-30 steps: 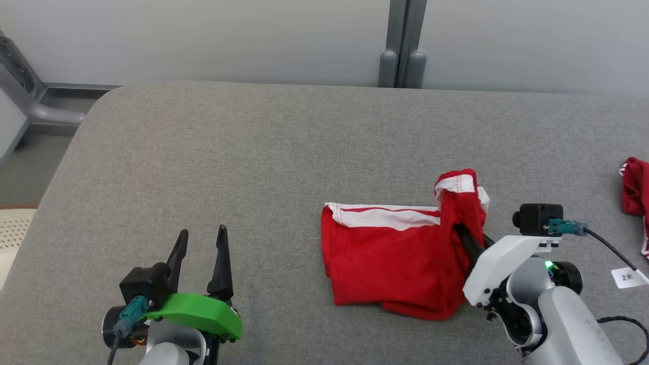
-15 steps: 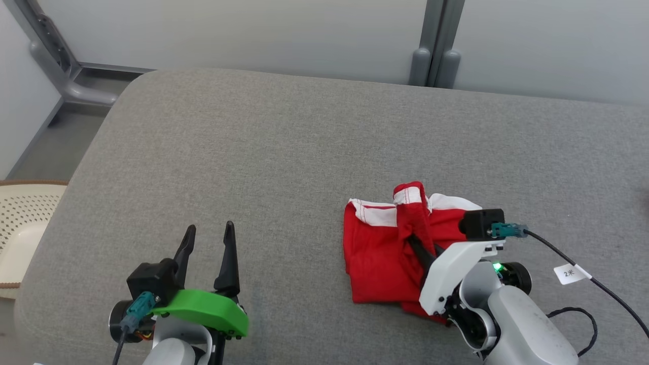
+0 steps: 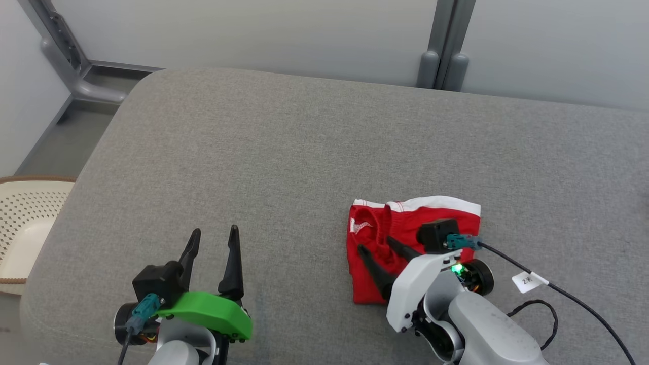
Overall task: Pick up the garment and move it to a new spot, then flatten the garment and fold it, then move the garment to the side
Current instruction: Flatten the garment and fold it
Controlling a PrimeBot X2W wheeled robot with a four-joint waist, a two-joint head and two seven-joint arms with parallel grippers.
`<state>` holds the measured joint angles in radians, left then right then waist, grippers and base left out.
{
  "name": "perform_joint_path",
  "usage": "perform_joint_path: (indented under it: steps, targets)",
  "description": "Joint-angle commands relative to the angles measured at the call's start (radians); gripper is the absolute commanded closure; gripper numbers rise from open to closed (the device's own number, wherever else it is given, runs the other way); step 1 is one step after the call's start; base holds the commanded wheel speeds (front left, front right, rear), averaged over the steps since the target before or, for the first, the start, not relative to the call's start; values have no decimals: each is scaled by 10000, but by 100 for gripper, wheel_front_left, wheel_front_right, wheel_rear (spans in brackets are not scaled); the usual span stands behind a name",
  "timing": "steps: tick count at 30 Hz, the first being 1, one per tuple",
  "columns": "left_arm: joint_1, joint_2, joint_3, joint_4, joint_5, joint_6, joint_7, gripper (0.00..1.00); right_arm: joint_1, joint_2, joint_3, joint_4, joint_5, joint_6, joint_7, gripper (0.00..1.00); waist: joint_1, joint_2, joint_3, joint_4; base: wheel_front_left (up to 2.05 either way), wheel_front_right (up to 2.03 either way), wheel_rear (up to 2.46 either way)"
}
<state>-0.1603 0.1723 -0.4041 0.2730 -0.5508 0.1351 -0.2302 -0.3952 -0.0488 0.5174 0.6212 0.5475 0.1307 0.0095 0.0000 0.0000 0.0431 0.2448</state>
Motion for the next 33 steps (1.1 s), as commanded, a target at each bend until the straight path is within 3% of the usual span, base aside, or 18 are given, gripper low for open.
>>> perform_joint_path:
  steps: [1, 9, 16, 22, 33]
  targets:
    - [-42, 14, -5, 27, -1, -6, -39, 0, -46, -38, 152, -20, -37, -3, -120, 0, 0, 0, -17, -53, 0, 0, 0]
    - [-137, -11, -4, -98, 39, 19, -121, 0, -210, -36, -120, -178, -882, -3, -1012, 0, 0, 0, -69, -435, 0, 0, 0]
    - [-280, -189, -16, -179, 168, -24, -257, 0, 151, -35, -1967, -456, -2442, -3, -1886, 0, 0, 0, -371, -927, 0, 0, 0]
    - [-208, -407, 68, -54, 183, -25, -316, 0, 952, -29, -3674, -1339, -3609, -3, -2021, 0, 0, 0, -629, -1362, 0, 0, 0]
    - [452, -574, 502, 131, 350, -225, -348, 0, 2961, -29, -5516, -3485, -4101, -3, -1769, 0, 0, 0, -1076, -1628, 0, 0, 0]
